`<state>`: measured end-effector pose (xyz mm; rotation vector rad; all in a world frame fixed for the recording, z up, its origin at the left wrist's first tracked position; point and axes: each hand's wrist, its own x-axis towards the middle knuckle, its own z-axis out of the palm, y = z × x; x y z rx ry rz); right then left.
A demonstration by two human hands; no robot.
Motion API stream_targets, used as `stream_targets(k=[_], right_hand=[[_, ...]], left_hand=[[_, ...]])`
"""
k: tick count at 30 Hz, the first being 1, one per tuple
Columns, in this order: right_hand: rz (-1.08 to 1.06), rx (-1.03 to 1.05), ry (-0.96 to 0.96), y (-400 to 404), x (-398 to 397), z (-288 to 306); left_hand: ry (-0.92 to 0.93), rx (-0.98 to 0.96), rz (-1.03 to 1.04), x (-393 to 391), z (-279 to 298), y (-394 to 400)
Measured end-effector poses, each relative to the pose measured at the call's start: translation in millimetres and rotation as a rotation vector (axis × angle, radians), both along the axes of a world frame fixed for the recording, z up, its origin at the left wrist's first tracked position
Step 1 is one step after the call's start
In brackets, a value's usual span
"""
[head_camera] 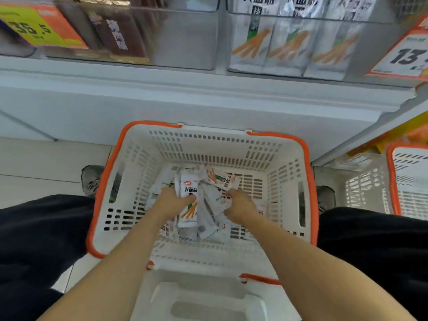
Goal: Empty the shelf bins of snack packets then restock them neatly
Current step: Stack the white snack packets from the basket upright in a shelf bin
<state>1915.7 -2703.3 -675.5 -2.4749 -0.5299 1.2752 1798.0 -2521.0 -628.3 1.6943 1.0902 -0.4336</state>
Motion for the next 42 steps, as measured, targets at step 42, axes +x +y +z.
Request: stream_targets(k=[42], right_hand=[[-0.52, 0.485, 0.562, 3.1, 21.1, 138.9]], left_hand=[[-0.388, -0.621, 0.522, 30.9, 41.5, -42.0]])
